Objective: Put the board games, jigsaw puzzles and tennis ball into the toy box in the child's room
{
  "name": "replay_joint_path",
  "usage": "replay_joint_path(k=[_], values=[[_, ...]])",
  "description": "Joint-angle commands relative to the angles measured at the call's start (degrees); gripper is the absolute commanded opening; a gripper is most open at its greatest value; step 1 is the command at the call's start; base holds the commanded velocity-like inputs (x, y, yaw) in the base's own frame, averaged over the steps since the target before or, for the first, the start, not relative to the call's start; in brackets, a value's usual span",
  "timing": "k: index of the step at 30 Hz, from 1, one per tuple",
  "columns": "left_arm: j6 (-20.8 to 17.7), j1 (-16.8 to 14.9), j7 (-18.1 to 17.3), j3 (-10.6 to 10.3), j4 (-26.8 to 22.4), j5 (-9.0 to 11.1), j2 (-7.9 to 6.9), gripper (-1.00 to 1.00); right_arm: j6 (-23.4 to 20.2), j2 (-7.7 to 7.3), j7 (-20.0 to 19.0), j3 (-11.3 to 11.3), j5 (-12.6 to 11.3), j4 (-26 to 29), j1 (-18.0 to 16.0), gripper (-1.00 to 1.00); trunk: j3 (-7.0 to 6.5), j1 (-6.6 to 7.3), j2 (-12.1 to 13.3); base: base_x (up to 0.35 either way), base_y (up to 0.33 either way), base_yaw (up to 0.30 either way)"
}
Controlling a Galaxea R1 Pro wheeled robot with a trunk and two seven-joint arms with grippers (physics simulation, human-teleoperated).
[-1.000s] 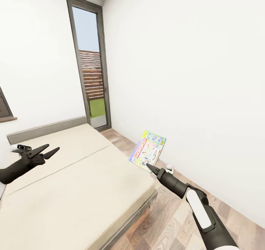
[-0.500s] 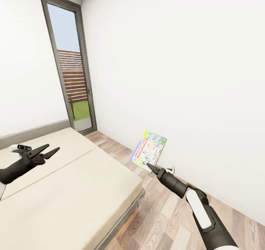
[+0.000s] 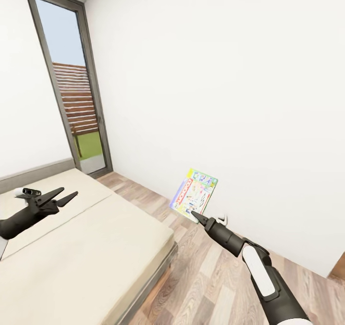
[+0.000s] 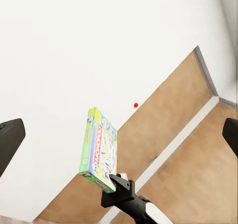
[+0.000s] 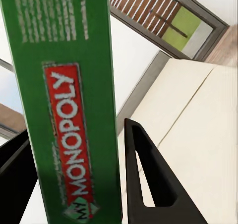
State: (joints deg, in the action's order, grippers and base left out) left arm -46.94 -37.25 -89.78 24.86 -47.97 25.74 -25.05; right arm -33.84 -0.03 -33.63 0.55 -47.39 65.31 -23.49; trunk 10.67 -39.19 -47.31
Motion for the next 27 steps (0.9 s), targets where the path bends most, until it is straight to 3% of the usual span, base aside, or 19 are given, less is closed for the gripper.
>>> replay_joint_path(k=[1,27], values=[[-0.61,-0.02,-0.22,0.01,-0.02,-0.04,-0.02,1.0,-0.44,0.02,-0.02,0.06,-0.42,-0.01,-0.06,-1.0,0.1,0.01,-0.07,-0.172,0.066,-0.269],[-0.61,-0.02,-0.22,0.02,-0.02,0.0,0.0,1.0,-0.37,0.03,-0.1,0.24,-0.42,-0.45,-0.06,-1.0,0.12,0.01,-0.07,-0.016,0.007,-0.28]])
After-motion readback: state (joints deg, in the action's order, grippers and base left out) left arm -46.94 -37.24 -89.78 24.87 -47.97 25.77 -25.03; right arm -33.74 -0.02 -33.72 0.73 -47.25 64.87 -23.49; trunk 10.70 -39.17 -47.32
